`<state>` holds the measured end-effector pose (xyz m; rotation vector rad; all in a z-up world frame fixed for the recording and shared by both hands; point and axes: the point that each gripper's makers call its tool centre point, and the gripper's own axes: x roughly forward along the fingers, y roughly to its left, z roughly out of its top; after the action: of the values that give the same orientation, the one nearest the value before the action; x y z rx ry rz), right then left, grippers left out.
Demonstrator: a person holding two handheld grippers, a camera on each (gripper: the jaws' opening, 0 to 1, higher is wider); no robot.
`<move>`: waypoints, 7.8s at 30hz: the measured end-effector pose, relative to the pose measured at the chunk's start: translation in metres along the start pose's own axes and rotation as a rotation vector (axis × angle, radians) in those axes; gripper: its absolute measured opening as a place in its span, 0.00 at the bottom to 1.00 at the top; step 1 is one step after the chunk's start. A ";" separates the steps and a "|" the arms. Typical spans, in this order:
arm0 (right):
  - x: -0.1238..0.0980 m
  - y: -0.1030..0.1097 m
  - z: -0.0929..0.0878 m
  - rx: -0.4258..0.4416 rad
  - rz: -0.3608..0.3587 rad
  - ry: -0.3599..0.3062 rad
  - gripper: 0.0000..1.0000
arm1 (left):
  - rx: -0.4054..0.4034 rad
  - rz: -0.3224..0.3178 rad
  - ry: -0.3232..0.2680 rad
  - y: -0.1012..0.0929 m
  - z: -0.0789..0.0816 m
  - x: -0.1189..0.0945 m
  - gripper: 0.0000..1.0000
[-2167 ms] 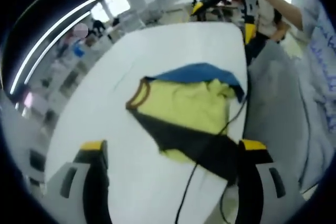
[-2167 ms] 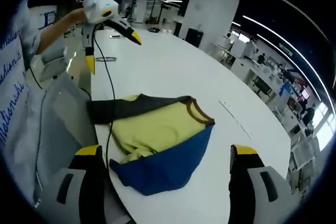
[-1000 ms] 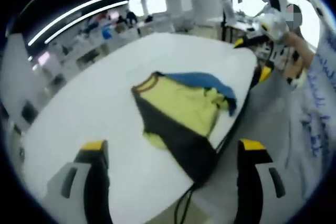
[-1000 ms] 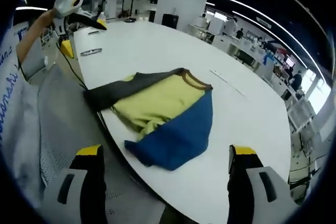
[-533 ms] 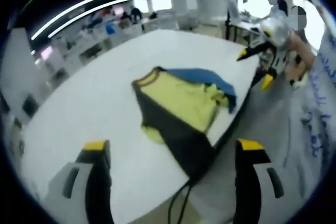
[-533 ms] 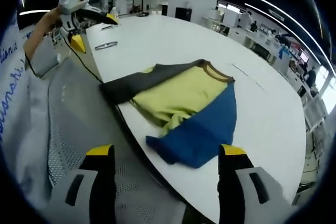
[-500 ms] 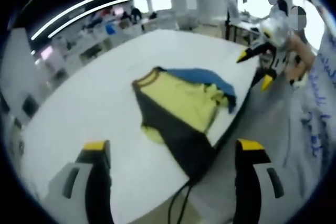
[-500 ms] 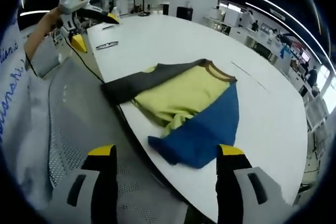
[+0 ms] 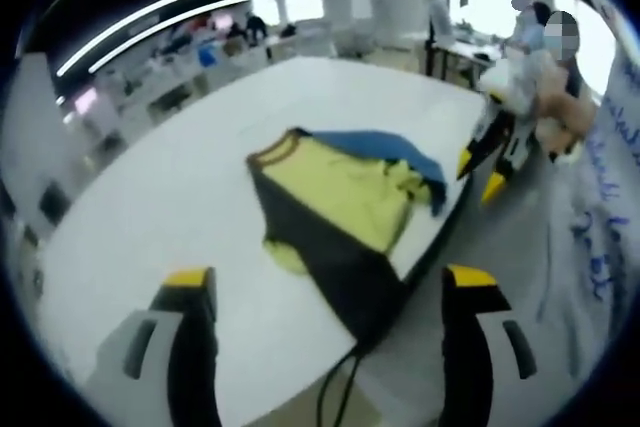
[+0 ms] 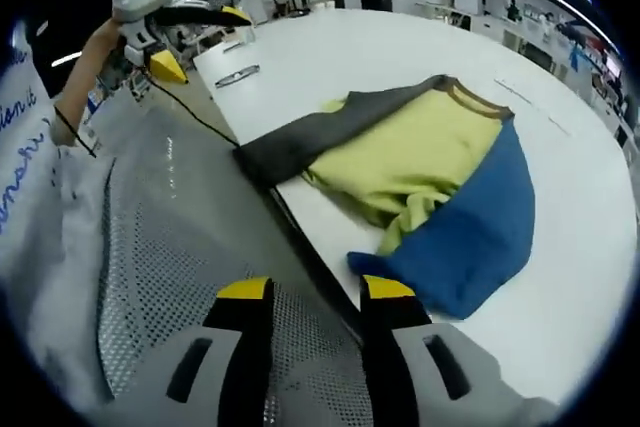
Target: Fold the garment on the visible template until the final outline fits inside the template.
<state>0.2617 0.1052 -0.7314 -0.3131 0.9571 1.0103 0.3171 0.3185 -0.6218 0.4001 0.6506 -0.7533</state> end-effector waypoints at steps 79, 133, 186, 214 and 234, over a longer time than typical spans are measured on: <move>0.061 -0.032 0.003 -0.060 -0.109 0.068 0.14 | -0.047 -0.068 0.007 -0.016 -0.014 0.008 0.81; -0.060 -0.100 0.023 0.044 -0.335 -0.113 0.02 | -0.060 -0.062 0.030 -0.018 -0.014 0.008 0.91; -0.179 -0.307 -0.158 0.344 -0.783 0.068 0.02 | -0.094 -0.017 0.047 -0.020 -0.023 0.001 0.88; -0.180 -0.373 -0.177 0.397 -0.843 0.113 0.02 | -0.111 0.002 0.077 -0.018 -0.027 -0.007 0.87; -0.178 -0.404 -0.189 0.401 -0.844 0.148 0.02 | -0.132 0.016 0.117 -0.024 -0.029 -0.008 0.87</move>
<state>0.4626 -0.3290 -0.7752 -0.4059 0.9996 0.0211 0.2833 0.3221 -0.6407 0.3295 0.8016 -0.6711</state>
